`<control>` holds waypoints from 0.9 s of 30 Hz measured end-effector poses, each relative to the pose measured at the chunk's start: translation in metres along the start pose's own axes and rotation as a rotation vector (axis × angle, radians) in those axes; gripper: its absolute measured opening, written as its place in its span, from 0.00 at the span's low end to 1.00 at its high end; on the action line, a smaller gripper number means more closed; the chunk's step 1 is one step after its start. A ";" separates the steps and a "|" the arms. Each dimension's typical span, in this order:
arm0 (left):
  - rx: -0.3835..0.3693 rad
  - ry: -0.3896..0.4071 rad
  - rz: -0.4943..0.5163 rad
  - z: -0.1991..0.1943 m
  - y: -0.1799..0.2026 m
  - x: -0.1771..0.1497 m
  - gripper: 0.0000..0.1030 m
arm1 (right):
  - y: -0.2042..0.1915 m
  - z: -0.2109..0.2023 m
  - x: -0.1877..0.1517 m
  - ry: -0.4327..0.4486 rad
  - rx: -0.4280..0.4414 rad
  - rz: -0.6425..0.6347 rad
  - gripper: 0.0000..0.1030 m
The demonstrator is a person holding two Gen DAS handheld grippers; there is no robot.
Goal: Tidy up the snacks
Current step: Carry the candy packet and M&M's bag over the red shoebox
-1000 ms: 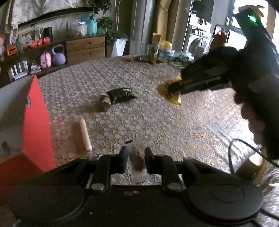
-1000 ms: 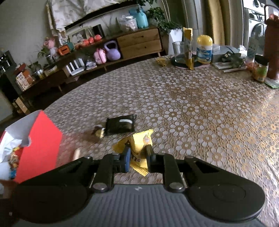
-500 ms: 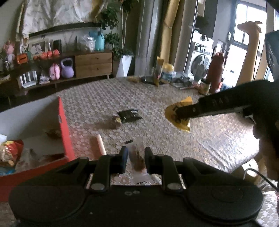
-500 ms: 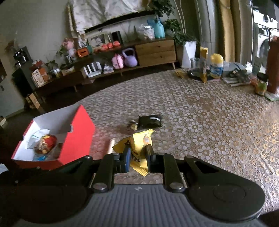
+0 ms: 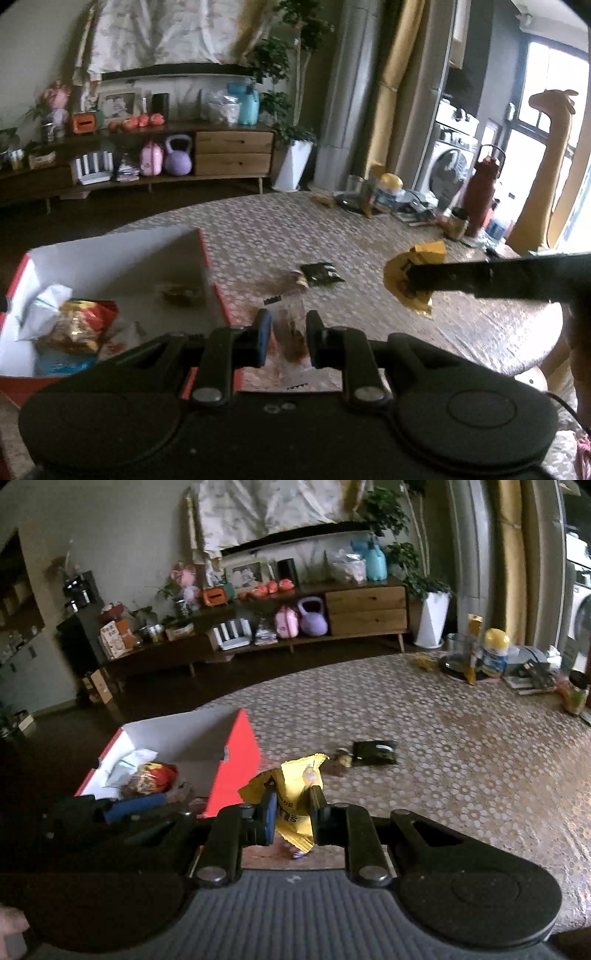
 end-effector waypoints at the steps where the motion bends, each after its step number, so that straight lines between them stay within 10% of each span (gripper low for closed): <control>1: 0.008 0.003 -0.004 -0.003 -0.005 0.002 0.17 | -0.006 0.000 0.001 0.000 0.006 -0.006 0.17; 27: 0.172 -0.038 -0.085 -0.008 -0.148 0.027 0.17 | -0.140 0.092 0.007 -0.100 0.093 -0.147 0.17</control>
Point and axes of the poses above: each gripper's, at about its wrist camera, not at the fingertips, and z roughly the way its jaws point, y to its right, x to its top, the point moved 5 cm from there along z, roughly the way its jaws point, and after that the axes turned 3 degrees about -x, right-handed, at the moved point
